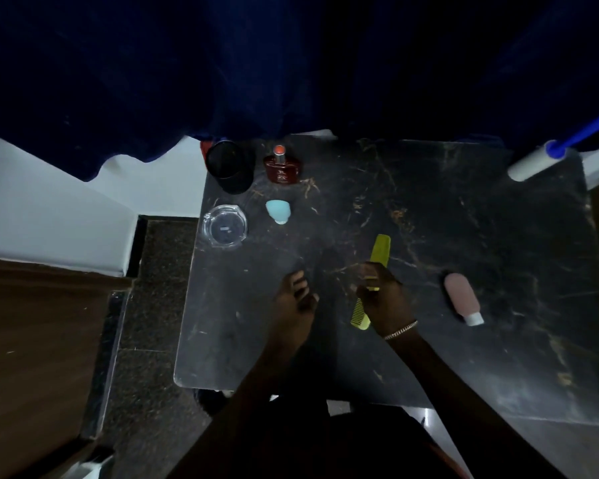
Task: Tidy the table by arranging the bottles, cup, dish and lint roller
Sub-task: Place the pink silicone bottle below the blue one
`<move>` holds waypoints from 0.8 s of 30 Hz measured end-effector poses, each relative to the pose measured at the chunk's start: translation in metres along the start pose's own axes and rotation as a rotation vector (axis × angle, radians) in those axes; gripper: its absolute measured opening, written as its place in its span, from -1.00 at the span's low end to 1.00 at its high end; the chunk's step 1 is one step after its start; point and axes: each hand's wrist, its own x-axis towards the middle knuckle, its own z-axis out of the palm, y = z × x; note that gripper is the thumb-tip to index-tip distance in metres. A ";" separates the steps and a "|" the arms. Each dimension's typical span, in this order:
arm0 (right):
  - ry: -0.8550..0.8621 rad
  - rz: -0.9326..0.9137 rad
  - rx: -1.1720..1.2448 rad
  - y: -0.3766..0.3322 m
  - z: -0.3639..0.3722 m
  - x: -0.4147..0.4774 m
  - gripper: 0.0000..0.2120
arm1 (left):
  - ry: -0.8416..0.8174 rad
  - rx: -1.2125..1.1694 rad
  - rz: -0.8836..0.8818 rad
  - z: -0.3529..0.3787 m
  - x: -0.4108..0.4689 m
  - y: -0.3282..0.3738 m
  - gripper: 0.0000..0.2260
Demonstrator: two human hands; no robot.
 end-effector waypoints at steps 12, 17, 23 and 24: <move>0.206 0.103 -0.131 0.104 -0.117 -0.028 -0.73 | -0.239 0.175 0.013 0.148 -0.051 0.015 -0.60; 0.161 0.338 -0.167 0.135 -0.151 -0.007 -0.71 | -0.239 0.242 -0.015 0.210 -0.048 0.033 -0.60; -0.001 0.475 -0.159 0.159 -0.165 0.011 -0.74 | -0.176 0.289 -0.020 0.258 -0.043 0.038 -0.82; -0.018 0.473 -0.141 0.160 -0.166 0.012 -0.76 | -0.180 0.310 -0.020 0.262 -0.044 0.036 -0.82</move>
